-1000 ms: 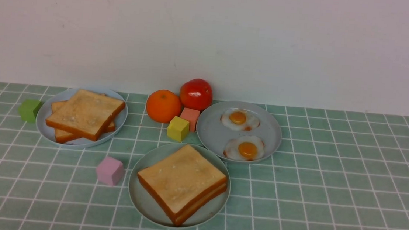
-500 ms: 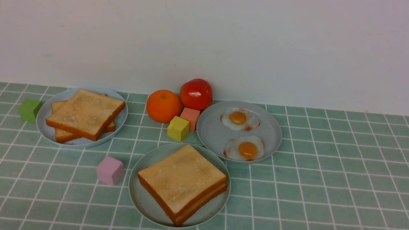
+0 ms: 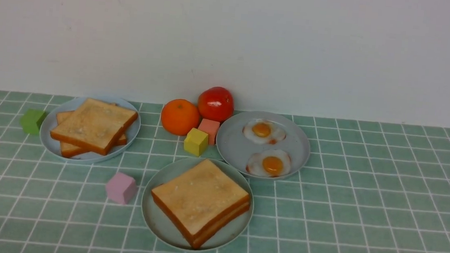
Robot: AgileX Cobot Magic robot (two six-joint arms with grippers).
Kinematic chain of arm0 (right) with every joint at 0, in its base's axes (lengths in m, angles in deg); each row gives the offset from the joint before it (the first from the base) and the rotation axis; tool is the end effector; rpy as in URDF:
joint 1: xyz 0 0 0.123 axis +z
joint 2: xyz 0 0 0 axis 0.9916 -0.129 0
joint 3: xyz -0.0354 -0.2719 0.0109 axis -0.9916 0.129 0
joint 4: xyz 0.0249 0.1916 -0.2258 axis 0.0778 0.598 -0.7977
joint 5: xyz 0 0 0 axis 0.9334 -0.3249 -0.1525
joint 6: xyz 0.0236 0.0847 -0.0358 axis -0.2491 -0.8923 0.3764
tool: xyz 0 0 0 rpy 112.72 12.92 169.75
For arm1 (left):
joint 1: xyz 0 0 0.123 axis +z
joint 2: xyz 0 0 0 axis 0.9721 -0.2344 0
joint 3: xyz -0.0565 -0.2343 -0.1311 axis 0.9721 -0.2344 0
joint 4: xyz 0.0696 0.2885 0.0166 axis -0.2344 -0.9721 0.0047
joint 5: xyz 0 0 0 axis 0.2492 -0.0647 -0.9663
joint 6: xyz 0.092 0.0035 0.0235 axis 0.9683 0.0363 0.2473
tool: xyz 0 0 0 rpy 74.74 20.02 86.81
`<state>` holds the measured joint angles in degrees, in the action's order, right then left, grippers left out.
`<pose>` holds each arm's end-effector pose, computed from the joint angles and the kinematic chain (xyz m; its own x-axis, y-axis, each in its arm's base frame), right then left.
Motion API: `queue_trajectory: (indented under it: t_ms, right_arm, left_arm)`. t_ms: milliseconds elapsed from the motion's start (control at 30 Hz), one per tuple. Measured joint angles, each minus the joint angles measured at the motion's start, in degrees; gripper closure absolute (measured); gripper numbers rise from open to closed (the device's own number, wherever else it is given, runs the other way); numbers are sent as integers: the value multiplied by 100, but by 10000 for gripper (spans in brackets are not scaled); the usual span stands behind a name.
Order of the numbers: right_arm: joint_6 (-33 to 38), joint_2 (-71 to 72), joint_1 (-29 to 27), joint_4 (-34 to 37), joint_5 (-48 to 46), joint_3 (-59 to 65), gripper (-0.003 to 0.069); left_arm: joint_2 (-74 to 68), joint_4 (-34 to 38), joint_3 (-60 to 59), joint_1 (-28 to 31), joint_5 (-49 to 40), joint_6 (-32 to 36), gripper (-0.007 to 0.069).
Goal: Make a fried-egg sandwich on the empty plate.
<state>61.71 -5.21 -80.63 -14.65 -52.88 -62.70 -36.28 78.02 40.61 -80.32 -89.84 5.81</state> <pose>0.1129 0.0039 0.1727 -0.2919 0.0746 -0.9535 -0.0095 0.9967 0.0809 0.1157 -0.0091 0.1809 -0.2021 -0.2199 -0.9544 0.0343 0.9723 -0.2313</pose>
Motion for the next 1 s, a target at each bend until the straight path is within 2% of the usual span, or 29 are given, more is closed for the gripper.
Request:
queue_trajectory:
  t_ms: [133, 1000]
  right_arm:
    - [0, 0, 0, 0, -5, 0, 658]
    - [2, 0, 0, 0, -12, 0, 634]
  left_arm:
    - [24, 45, -46, 164, -617, 0, 638]
    - [24, 63, -46, 168, -623, 0, 638]
